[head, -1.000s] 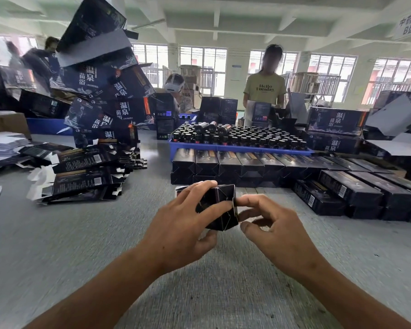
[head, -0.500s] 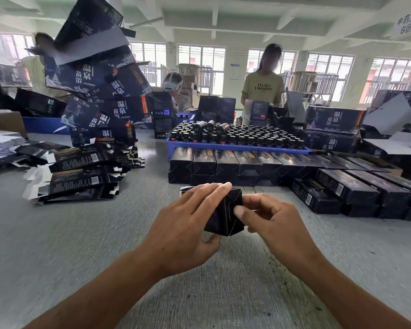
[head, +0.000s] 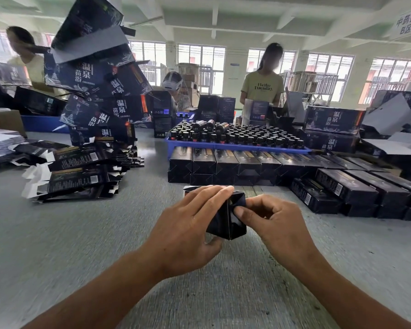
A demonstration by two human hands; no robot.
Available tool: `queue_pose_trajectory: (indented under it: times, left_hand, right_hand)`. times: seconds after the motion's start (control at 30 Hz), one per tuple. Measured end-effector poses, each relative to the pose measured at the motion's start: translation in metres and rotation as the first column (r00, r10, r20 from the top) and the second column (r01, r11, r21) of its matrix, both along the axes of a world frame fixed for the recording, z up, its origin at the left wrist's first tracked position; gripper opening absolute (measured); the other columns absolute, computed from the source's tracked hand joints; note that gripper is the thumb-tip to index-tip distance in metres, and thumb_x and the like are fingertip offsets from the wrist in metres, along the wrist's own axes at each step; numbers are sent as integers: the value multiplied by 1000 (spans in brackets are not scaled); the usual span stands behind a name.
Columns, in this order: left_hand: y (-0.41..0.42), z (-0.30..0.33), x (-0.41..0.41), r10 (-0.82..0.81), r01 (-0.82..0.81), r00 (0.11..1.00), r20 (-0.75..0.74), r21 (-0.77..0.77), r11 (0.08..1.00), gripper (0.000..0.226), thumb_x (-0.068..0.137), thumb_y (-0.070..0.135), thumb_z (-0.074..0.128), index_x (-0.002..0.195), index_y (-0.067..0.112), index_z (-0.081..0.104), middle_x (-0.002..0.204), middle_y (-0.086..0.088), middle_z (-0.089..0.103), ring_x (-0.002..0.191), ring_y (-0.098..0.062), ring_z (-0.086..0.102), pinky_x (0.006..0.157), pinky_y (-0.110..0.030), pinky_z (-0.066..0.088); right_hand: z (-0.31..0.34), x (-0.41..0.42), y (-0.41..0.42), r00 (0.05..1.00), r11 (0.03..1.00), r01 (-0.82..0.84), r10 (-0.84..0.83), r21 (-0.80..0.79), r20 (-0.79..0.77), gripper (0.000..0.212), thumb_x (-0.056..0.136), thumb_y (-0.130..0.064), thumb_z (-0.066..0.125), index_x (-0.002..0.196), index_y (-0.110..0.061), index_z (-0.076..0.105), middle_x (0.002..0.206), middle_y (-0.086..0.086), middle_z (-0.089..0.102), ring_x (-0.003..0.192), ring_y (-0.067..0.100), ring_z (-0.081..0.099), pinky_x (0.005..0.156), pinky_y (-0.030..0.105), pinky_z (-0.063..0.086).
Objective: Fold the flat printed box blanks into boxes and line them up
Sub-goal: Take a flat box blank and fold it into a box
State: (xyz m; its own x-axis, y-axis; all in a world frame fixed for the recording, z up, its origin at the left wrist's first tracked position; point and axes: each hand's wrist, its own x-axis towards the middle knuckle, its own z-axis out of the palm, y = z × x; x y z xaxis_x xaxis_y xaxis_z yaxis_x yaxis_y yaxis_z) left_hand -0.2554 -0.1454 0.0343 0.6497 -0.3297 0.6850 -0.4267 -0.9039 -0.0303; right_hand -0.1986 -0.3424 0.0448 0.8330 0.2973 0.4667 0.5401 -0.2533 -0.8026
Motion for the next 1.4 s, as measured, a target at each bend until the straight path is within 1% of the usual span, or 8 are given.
queue_pose_trajectory:
  times: [0.2,0.3,0.5,0.67,0.8,0.9,1.07,1.4]
  left_hand:
    - [3,-2,1,-10,11,1000,22,-26,1000,82,82,44,59,154,15,31,149,3,46,133,-13,45,96,-20,43]
    - [4,-3,3,-31,31,999,11,-17,999,83,83,42,60,156,20,26,153,4,42,141,-16,40,104,-35,49]
    - [3,-6,9,-38,29,996,79,118,993,85,80,21,64,156,21,26,164,-4,28,153,-23,17,123,-45,21]
    - [8,1,8,206,-157,975,89,-386,909,66,95,42,55,153,20,32,159,-4,30,144,-14,28,111,-43,34]
    - [12,9,7,-172,-21,976,-136,-838,545,65,92,53,58,150,36,35,134,13,60,121,-3,57,101,-37,50]
    - [12,10,7,-303,28,946,-114,-904,427,59,91,32,68,144,35,44,112,15,71,105,-7,69,84,-27,60]
    - [9,9,6,-325,33,935,-141,-879,476,67,71,41,82,125,55,44,107,20,69,94,-9,71,75,-25,59]
    - [3,10,0,-253,65,959,-128,-768,637,63,68,59,76,122,62,43,111,26,65,98,-6,67,80,-27,56]
  right_hand:
    - [3,0,-4,990,994,-102,105,37,-90,12,86,-29,76,97,-31,74,90,-13,76,81,7,72,67,17,55]
    - [2,-1,-2,989,993,-122,121,-3,-91,38,82,-44,79,117,-36,67,101,-17,73,88,3,72,69,16,56]
    - [-2,2,2,962,992,-119,126,40,-243,58,83,-36,78,134,-33,51,105,-3,73,89,12,74,70,26,60]
    - [-4,14,-6,888,975,-143,202,170,-412,59,59,-24,77,116,-23,61,104,3,75,94,18,73,75,28,59]
    - [-8,12,-4,892,974,-226,205,-5,-402,57,58,-27,80,112,-22,63,105,-5,75,98,14,73,87,35,59]
    - [-9,8,-2,898,963,-262,219,-63,-383,50,69,-35,84,114,-28,63,107,-13,75,100,4,71,86,26,54]
    - [1,7,-6,956,977,-158,187,143,-225,47,77,-40,77,121,-31,60,113,-22,71,104,-4,67,76,8,52]
    - [7,4,-6,959,943,-259,277,207,-61,34,90,-30,68,119,-49,62,120,-11,71,111,9,68,86,22,58]
